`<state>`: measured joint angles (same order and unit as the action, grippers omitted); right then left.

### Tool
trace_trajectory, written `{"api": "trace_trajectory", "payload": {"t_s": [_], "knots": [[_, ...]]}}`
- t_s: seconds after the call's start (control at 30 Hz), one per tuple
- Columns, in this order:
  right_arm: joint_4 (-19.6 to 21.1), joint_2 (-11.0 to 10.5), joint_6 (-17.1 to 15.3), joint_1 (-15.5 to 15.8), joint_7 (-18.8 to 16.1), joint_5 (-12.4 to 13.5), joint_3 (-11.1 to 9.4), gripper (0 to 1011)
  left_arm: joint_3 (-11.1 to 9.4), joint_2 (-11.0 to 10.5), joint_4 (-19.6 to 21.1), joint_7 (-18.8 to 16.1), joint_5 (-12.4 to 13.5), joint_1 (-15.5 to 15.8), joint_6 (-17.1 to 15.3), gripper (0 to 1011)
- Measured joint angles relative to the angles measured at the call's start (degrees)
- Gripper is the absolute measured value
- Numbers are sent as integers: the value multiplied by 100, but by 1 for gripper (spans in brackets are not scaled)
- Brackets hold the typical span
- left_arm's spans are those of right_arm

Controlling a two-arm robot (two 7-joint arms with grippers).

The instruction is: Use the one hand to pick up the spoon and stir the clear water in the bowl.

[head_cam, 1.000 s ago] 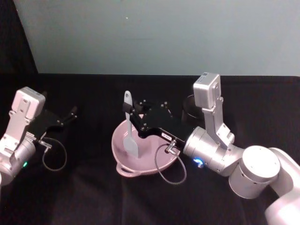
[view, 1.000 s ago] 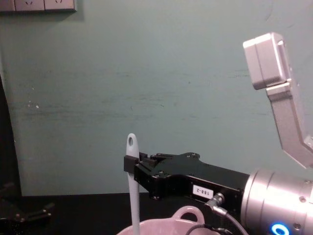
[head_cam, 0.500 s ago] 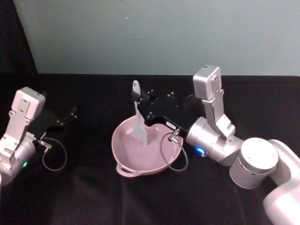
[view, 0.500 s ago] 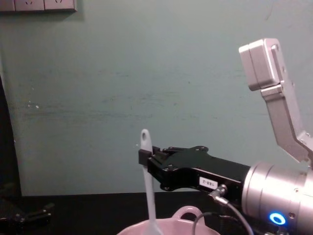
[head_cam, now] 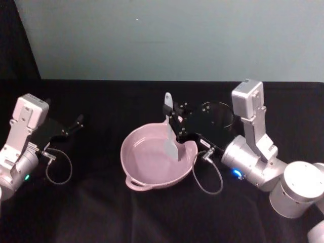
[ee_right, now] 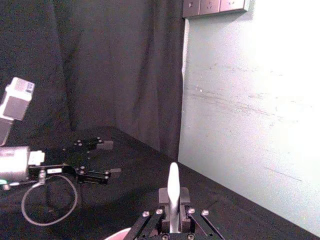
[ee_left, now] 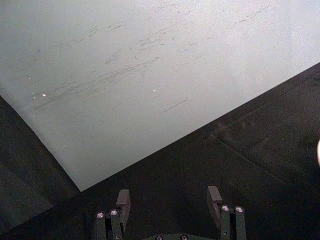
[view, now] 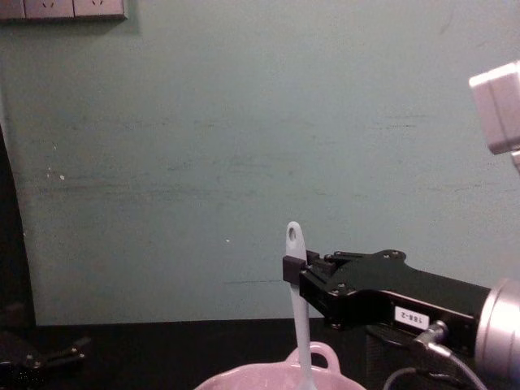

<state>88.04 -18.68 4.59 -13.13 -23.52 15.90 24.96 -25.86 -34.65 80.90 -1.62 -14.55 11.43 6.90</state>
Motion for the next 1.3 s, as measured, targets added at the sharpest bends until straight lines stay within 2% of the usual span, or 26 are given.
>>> {"api": "trace_trajectory", "payload": {"t_s": [0.23, 0.43, 0.73, 0.9, 1.1, 1.3], "knots": [[303, -67, -18, 280, -82, 139, -49, 112, 0, 0, 0, 0, 0, 0, 0, 1011], [346, -40, -25, 296, -216, 214, 48, 112, 0, 0, 0, 0, 0, 0, 0, 1011], [69, 117, -19, 57, -367, 266, 251, 112, 0, 0, 0, 0, 0, 0, 0, 1011], [-255, 239, 29, -164, -418, 312, 306, 112, 0, 0, 0, 0, 0, 0, 0, 1011], [-556, 302, 66, -429, -432, 309, 300, 112, 0, 0, 0, 0, 0, 0, 0, 1011], [-669, 234, 62, -570, -390, 257, 217, 112, 0, 0, 0, 0, 0, 0, 0, 1011]]}}
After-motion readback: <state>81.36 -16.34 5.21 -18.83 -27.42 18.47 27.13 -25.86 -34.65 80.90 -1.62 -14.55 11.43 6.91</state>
